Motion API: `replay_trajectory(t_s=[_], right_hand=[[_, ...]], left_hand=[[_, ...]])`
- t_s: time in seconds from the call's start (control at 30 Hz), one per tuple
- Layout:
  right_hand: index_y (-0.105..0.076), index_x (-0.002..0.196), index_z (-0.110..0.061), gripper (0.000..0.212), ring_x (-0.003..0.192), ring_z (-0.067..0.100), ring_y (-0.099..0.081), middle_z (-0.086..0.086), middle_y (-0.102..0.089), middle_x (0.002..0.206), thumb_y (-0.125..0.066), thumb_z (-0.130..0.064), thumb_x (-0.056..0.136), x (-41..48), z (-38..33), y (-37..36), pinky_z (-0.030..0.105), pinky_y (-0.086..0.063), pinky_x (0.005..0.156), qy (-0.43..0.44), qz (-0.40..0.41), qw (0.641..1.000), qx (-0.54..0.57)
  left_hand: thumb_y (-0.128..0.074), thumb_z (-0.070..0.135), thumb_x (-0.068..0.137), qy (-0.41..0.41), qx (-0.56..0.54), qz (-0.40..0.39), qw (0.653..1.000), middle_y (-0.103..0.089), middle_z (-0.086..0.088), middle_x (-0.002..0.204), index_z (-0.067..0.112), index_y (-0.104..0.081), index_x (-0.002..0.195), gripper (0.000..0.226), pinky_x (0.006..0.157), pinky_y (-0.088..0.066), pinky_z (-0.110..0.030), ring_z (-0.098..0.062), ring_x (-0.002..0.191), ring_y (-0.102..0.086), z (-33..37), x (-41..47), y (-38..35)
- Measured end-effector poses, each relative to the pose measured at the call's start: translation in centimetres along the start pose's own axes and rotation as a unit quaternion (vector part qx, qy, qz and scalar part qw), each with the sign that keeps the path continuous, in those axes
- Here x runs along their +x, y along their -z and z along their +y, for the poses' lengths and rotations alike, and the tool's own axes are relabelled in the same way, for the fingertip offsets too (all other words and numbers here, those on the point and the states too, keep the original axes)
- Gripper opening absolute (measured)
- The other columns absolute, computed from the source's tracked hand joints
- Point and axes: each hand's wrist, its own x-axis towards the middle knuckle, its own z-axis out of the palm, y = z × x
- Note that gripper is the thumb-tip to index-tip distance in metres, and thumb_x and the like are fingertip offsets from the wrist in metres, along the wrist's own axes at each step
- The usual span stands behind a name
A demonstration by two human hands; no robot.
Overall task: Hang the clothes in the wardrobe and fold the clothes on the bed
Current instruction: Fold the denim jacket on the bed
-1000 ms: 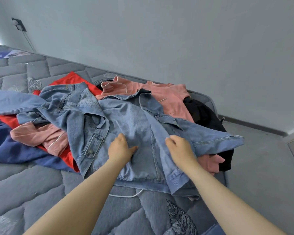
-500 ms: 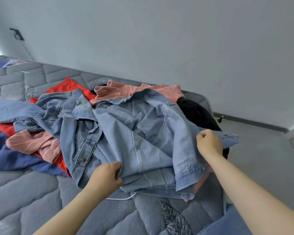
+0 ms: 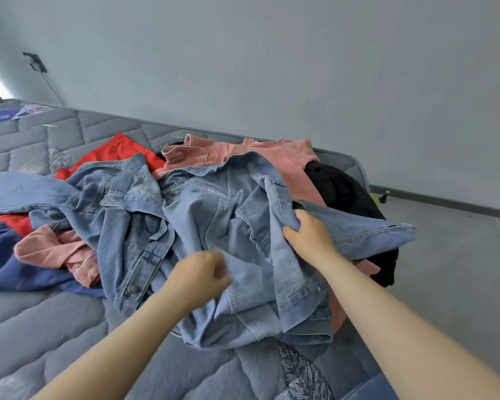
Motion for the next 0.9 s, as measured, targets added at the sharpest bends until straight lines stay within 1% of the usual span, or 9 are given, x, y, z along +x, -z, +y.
replay_trajectory(t_s=[0.07, 0.17, 0.3, 0.37, 0.47, 0.57, 0.7, 0.8, 0.9], right_hand=[[-0.035, 0.066, -0.012, 0.026, 0.06, 0.02, -0.038, 0.003, -0.041, 0.064, -0.049, -0.006, 0.088, -0.8, 0.9, 0.1, 0.033, -0.023, 0.053, 0.022, 0.01, 1.0, 0.015], [-0.026, 0.062, -0.015, 0.036, 0.053, 0.015, -0.026, 0.001, -0.03, 0.057, -0.048, -0.005, 0.088, -3.3, 3.4, 1.2, 0.034, -0.017, 0.053, 0.008, 0.036, 0.999, -0.01], [-0.027, 0.057, -0.015, 0.039, 0.057, 0.024, -0.04, 0.002, -0.036, 0.053, -0.051, -0.005, 0.086, -6.9, 8.4, 2.7, 0.036, -0.027, 0.052, -0.058, 0.06, 0.995, -0.058], [-0.029, 0.055, -0.015, 0.04, 0.058, 0.028, -0.045, 0.004, -0.041, 0.055, -0.053, -0.005, 0.086, -7.9, 9.8, 3.3, 0.037, -0.032, 0.052, -0.09, 0.062, 0.992, -0.058], [-0.028, 0.056, -0.015, 0.04, 0.051, 0.022, -0.039, 0.003, -0.037, 0.051, -0.053, -0.007, 0.087, -8.3, 10.4, 3.5, 0.032, -0.023, 0.051, -0.098, 0.059, 0.991, -0.074], [-0.033, 0.06, -0.011, 0.033, 0.058, 0.031, -0.055, 0.007, -0.046, 0.056, -0.053, -0.009, 0.086, -8.2, 9.8, 3.3, 0.034, -0.032, 0.052, -0.104, 0.034, 0.99, -0.089], [-0.056, 0.094, -0.013, 0.019, 0.094, 0.025, -0.055, 0.002, -0.056, 0.096, -0.062, -0.026, 0.082, -8.2, 8.1, 2.7, 0.037, -0.047, 0.075, -0.083, 0.001, 0.989, -0.126], [-0.042, 0.139, -0.021, 0.067, 0.124, 0.015, -0.041, -0.004, -0.046, 0.129, -0.069, -0.038, 0.08, -8.0, 6.2, 1.7, 0.025, -0.034, 0.093, 0.02, 0.0, 0.995, -0.102], [-0.038, 0.144, -0.025, 0.08, 0.129, 0.011, -0.036, -0.006, -0.038, 0.139, -0.074, -0.046, 0.076, -7.3, 3.4, 0.0, 0.021, -0.031, 0.098, 0.104, -0.01, 0.99, -0.091]], left_hand=[[-0.065, 0.031, 0.083, -0.018, -0.051, 0.121, 0.991, -0.057, 0.004, 0.092, 0.017, -0.057, 0.097, 0.021, 0.072, -0.04, -0.028, -0.02, 0.089, -0.055, 0.4, 2.0, 0.4], [-0.068, 0.029, 0.081, -0.027, -0.041, 0.195, 0.98, -0.053, -0.007, 0.115, 0.01, -0.054, 0.117, 0.043, 0.091, -0.037, -0.033, -0.029, 0.107, -0.047, 0.5, 5.4, 0.3], [-0.067, 0.041, 0.079, -0.006, 0.064, 0.159, 0.985, -0.047, -0.011, 0.132, 0.009, -0.047, 0.126, 0.06, 0.106, -0.031, -0.04, -0.033, 0.123, -0.041, 0.7, 10.3, 0.0], [-0.068, 0.046, 0.076, 0.031, 0.095, 0.111, 0.989, -0.053, -0.013, 0.127, 0.011, -0.047, 0.123, 0.063, 0.102, -0.035, -0.043, -0.034, 0.12, -0.047, 1.1, 11.8, -0.5], [-0.066, 0.042, 0.077, 0.06, 0.089, 0.072, 0.992, -0.059, -0.011, 0.119, 0.014, -0.044, 0.125, 0.059, 0.09, -0.043, -0.042, -0.035, 0.112, -0.055, 1.2, 12.7, -1.6], [-0.06, 0.04, 0.084, 0.055, 0.152, 0.08, 0.984, -0.061, -0.006, 0.117, 0.019, -0.055, 0.118, 0.041, 0.088, -0.044, -0.038, -0.03, 0.111, -0.056, 0.5, 12.4, -1.9], [-0.058, 0.039, 0.083, 0.01, 0.146, 0.128, 0.981, -0.068, -0.007, 0.099, 0.015, -0.06, 0.097, 0.028, 0.075, -0.038, -0.034, -0.031, 0.097, -0.061, -0.6, 8.5, -2.8], [-0.066, 0.033, 0.076, -0.013, 0.084, 0.156, 0.984, -0.068, -0.009, 0.084, 0.011, -0.058, 0.081, 0.024, 0.069, -0.033, -0.036, -0.034, 0.088, -0.06, -1.7, 3.7, -4.0], [-0.072, 0.019, 0.07, -0.001, 0.016, 0.156, 0.988, -0.066, -0.014, 0.073, 0.006, -0.059, 0.07, 0.018, 0.066, -0.034, -0.036, -0.038, 0.077, -0.06, -2.5, 0.0, -4.5]])
